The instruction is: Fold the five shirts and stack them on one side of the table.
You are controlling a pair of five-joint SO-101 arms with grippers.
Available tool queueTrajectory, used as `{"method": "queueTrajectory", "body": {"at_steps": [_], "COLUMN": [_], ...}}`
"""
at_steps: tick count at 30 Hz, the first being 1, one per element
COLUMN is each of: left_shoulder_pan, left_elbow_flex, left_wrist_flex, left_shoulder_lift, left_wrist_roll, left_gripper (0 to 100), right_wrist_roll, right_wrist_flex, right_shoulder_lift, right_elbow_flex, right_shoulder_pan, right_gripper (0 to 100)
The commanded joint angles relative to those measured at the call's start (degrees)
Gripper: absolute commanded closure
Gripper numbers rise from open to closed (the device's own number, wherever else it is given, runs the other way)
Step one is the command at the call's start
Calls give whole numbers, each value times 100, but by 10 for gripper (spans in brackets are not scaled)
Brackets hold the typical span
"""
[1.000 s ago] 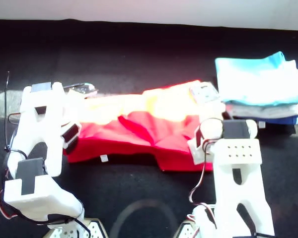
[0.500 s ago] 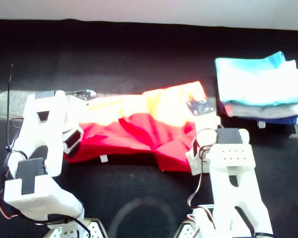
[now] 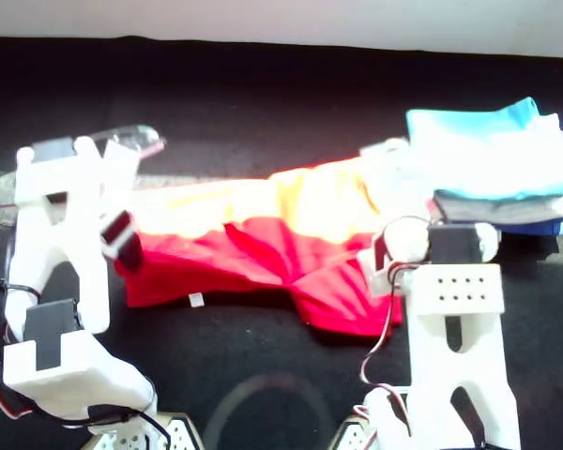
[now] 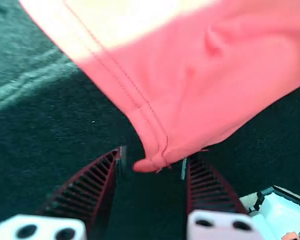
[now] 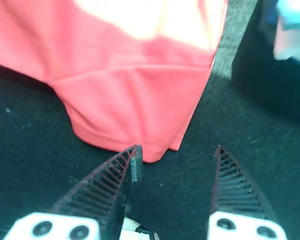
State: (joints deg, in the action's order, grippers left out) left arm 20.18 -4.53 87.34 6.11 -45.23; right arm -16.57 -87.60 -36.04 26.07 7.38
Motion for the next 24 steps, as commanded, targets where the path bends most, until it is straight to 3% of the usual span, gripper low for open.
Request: {"method": "queueTrajectory", "body": {"at_steps": [1,3,5,9,16,24], "left_shoulder_pan": [75,40,-31,-92,-980,-857], "left_elbow_flex": [963,1121,1121,831,444,2149], "left_wrist_flex": [132,123,-26,-492,-1591,-2031], "left_shoulder_lift": [-198,-189,-189,-180,1051,2967], "left_wrist_roll": [-26,-26,-26,0,1371,2198], "left_gripper": [812,856,976,995,991,991], "right_wrist_roll": [-9,-9,-9,-9,-9,0], "right_wrist_flex": [541,1033,1411,2026,2976,3020], "right_shoulder_lift": [66,330,716,1710,3943,6062], "right_elbow_flex": [-479,-479,-514,-699,-1710,-3451], "right_shoulder_pan": [-40,-40,-40,-31,180,312], "right_gripper": [817,920,997,975,980,980]}}
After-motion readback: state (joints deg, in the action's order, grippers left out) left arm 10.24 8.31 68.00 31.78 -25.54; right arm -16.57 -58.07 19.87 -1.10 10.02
